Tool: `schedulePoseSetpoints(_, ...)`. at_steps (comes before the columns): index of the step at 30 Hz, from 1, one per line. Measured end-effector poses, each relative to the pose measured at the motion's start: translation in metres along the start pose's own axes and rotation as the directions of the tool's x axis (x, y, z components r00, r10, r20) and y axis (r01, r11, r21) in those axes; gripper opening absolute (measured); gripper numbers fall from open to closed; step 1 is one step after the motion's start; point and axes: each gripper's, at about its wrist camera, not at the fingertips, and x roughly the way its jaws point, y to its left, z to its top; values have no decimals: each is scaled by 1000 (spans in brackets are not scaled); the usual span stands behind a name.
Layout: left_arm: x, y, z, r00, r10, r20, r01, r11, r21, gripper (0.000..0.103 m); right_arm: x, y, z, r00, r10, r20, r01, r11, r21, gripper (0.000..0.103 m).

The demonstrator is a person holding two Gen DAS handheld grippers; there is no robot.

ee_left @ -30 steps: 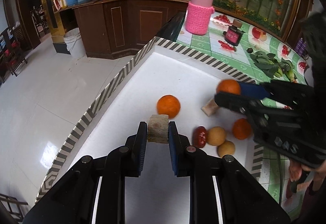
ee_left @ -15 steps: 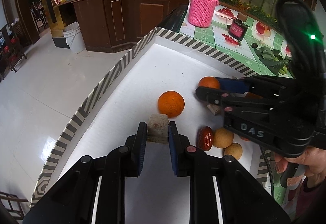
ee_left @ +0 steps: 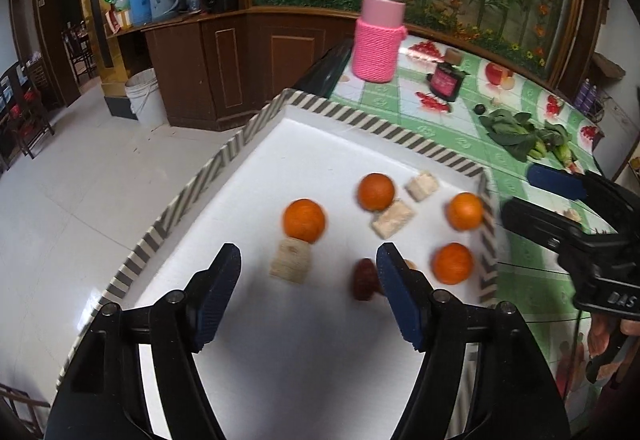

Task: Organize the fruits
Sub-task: 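Open both tools to release the cube and the orange into the tray, then grasp a brown round fruit with the left tool while the right tool grasps a beige cube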

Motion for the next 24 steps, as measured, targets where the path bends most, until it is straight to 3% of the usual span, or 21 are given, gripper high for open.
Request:
schedulePoseSetpoints(6, -14, -30, -4, 998, -66, 25, 65, 997, 38, 70, -44, -23, -33, 998, -53, 34, 52, 998, 22, 77)
schedulePoseSetpoints(10, -22, -56, -7, 994, -104, 34, 101, 992, 78, 70, -68, -47, -62, 989, -148, 30, 146, 988, 55, 84)
schedulePoseSetpoints(18, -19, -118, -13, 980, -200, -19, 200, 967, 159, 70, -106, -133, -116, 977, -212, 0, 201, 930, 307, 84)
schedulePoseSetpoints(21, -16, -139, -15, 973, -226, -39, 229, 956, 183, 70, -115, -150, -126, 964, -265, -11, 255, 911, 324, 84)
schedulePoseSetpoints(24, -11, -163, -17, 968, -242, -61, 249, 945, 213, 73, -116, -164, -133, 963, -267, -45, 266, 905, 333, 84)
